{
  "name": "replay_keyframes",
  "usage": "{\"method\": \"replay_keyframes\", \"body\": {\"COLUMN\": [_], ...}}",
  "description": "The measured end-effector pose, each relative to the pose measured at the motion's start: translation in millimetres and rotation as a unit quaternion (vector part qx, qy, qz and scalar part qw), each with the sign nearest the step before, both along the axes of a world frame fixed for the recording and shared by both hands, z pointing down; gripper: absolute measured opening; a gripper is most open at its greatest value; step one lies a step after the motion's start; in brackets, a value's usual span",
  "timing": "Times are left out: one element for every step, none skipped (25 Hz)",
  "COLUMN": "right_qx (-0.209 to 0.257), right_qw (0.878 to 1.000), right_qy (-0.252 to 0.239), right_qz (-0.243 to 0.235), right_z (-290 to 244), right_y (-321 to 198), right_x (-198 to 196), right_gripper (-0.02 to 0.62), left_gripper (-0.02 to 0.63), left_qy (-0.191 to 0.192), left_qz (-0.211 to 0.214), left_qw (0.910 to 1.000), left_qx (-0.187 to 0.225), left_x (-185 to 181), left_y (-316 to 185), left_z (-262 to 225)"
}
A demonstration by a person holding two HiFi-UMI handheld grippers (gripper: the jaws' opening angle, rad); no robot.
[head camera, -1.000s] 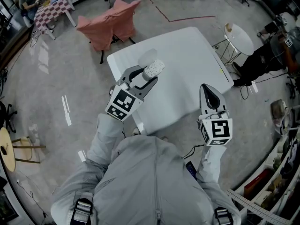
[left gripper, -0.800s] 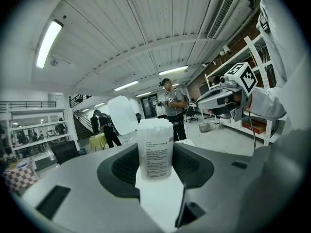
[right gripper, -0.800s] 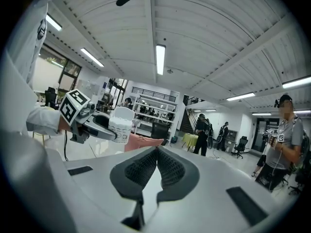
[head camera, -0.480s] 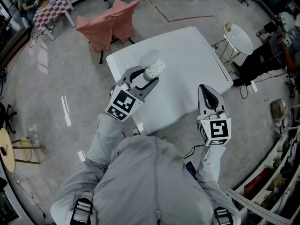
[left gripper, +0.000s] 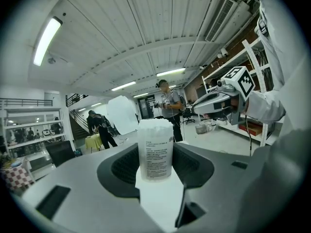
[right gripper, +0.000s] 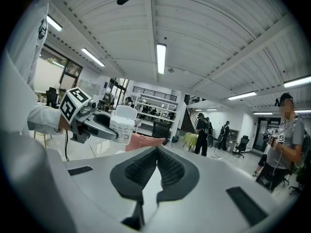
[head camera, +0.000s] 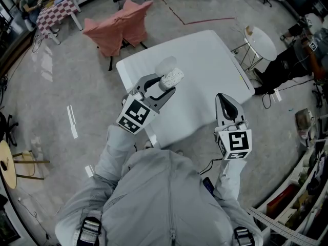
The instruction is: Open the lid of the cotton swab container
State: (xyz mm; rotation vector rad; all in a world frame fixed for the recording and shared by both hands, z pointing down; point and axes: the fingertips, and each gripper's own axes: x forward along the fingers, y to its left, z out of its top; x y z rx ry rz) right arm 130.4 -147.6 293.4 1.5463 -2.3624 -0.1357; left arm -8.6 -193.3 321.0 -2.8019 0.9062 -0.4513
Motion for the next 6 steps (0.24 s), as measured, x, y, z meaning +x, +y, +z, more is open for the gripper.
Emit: {"method": "replay_keyframes", "body": {"right_qx": [0.000, 0.000, -0.001, -0.001, -0.002, -0.002], "right_qw": [1.000, 1.000, 1.000, 1.000, 1.000, 1.000], "right_qy": [0.000, 0.001, 0.000, 0.000, 0.000, 0.000], "right_qz": [0.000, 0.000, 0.000, 0.000, -0.001, -0.002], "right_z": [1.0, 1.7, 2.4, 3.0, 3.7, 4.4], "right_y": [-0.5, -1.0, -1.4, -1.7, -1.9, -2.1], "right_x": [1.0, 1.7, 2.3, 2.6, 2.8, 3.0], "right_gripper": [0.034, 0.034, 0.034, 0.034, 0.034, 0.034], "left_gripper": [0.206, 0.206, 0.206, 0.206, 0.206, 0.206], "left_qy": [0.000, -0.001, -0.001, -0.001, -0.001, -0.001], "left_qz": [0.000, 0.001, 0.001, 0.002, 0.003, 0.003], "left_qw": [1.0000, 1.0000, 1.0000, 1.0000, 1.0000, 1.0000], "left_qx": [0.000, 0.000, 0.000, 0.000, -0.001, -0.001], "left_x": [0.5, 1.1, 1.8, 2.5, 3.3, 4.0], "left_y": [-0.5, -0.9, -1.2, -1.3, -1.3, -1.3], "left_z": [0.4, 0.7, 1.0, 1.4, 1.8, 2.3]}}
